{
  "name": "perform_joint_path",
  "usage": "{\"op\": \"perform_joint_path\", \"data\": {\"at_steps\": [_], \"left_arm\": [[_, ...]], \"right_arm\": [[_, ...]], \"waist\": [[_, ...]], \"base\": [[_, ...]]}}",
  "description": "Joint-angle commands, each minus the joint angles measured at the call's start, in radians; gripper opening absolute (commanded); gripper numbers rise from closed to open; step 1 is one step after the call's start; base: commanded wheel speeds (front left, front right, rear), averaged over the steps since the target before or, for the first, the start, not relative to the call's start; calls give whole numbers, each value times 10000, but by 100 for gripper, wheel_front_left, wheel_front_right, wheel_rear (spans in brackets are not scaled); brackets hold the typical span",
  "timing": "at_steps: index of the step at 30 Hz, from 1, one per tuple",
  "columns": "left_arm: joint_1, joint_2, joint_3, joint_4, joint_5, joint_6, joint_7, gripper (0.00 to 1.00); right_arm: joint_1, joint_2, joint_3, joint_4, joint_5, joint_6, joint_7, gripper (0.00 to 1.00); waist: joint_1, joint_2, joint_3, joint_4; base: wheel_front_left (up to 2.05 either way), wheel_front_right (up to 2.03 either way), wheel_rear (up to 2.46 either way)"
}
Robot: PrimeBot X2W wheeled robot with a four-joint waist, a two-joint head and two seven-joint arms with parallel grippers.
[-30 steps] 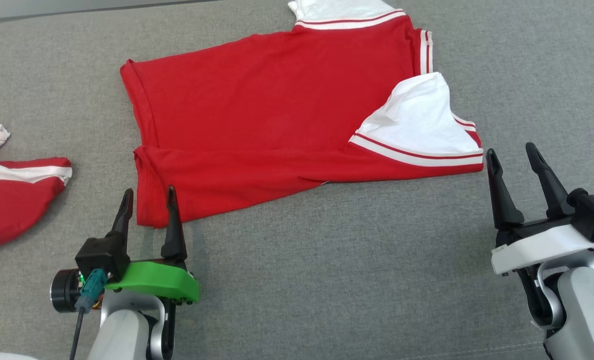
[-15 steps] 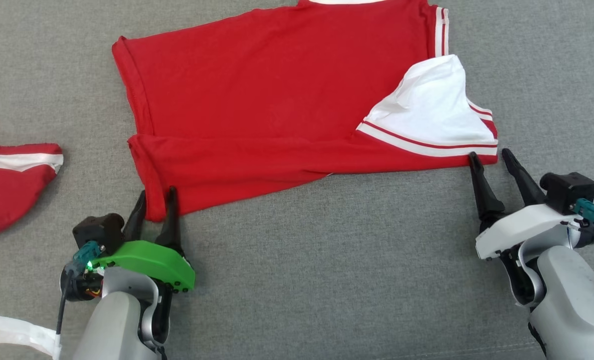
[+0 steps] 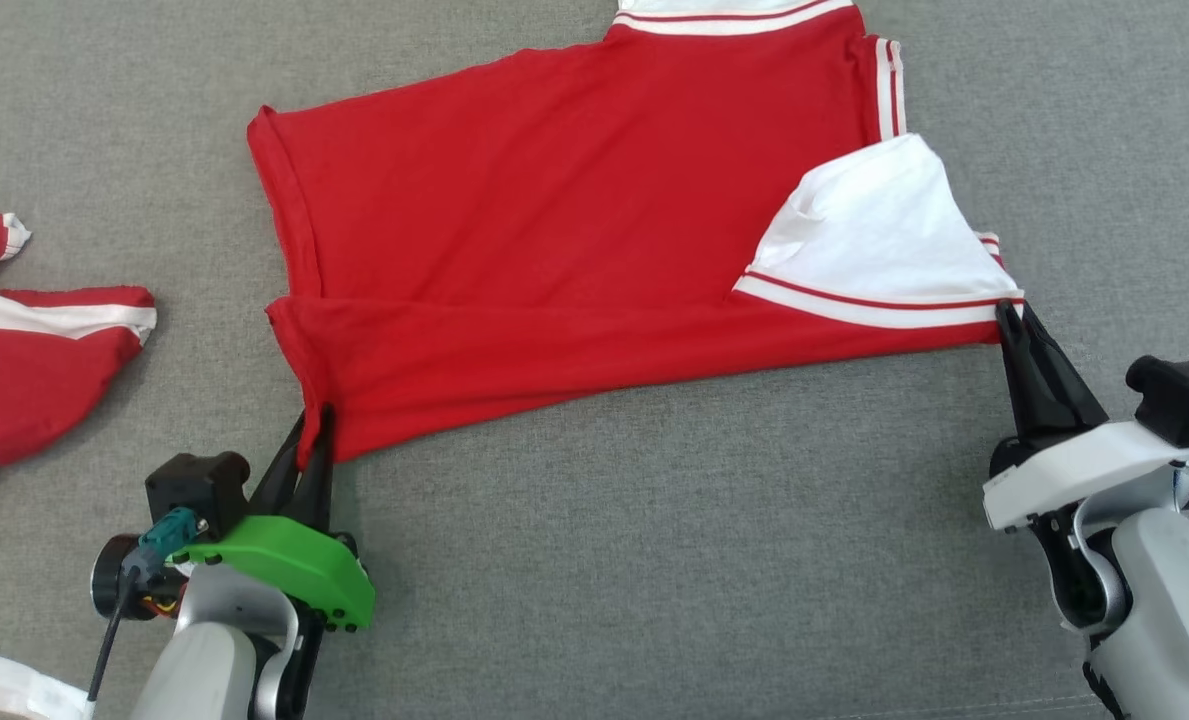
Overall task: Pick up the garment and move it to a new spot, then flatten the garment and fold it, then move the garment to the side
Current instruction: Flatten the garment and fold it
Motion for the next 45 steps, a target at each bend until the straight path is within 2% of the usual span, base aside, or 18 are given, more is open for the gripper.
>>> {"op": "perform_joint_path", "data": {"at_steps": [1,8,14,17,18,19,25,32,37,45], "left_arm": [[354,249,36,-317,0,100,260,0],[1558,878,23,-1846,-110,246,1496,0],[2568,917,187,-2369,-460,499,1965,0],[2806,969,51,-2392,-439,411,2019,0],[2857,903,29,-2349,-493,447,2048,69],[2895,866,-5,-2325,-451,501,2018,100],[2790,265,340,-2484,-304,1130,682,100],[2201,-105,290,-3071,429,1612,-944,100],[1921,-176,142,-3167,650,1703,-1308,100],[1501,-60,4,-2979,853,1761,-1215,100]], "right_arm": [[366,-54,-79,-279,69,-16,-30,0],[2395,418,-721,-1307,-7,-17,-32,0],[4060,1091,-1246,-2049,-248,-19,188,0],[4525,1330,-1275,-2335,-317,-17,285,0],[4613,1348,-1235,-2371,-367,-17,366,37],[4634,1353,-1236,-2450,-447,-17,368,100],[4143,1338,-1561,-3409,-1162,-13,269,100],[3292,1140,-1600,-4986,-1730,-13,1006,100],[3109,1030,-1593,-5475,-1854,-13,1442,100],[3069,1096,-1661,-5648,-1804,-13,1611,100]], "waist": [[0,0,-122,-76],[0,0,-612,-302],[0,0,-1089,-569],[0,0,-1240,-589],[0,0,-1269,-586],[0,0,-1288,-584],[0,0,-1397,-480],[0,0,-1500,-313],[0,0,-1553,-214],[0,0,-1348,-175]], "base": [[0,0,0],[0,0,0],[0,0,0],[0,0,0],[0,0,0],[0,0,0],[0,0,0],[0,0,0],[0,0,0],[0,0,0]]}}
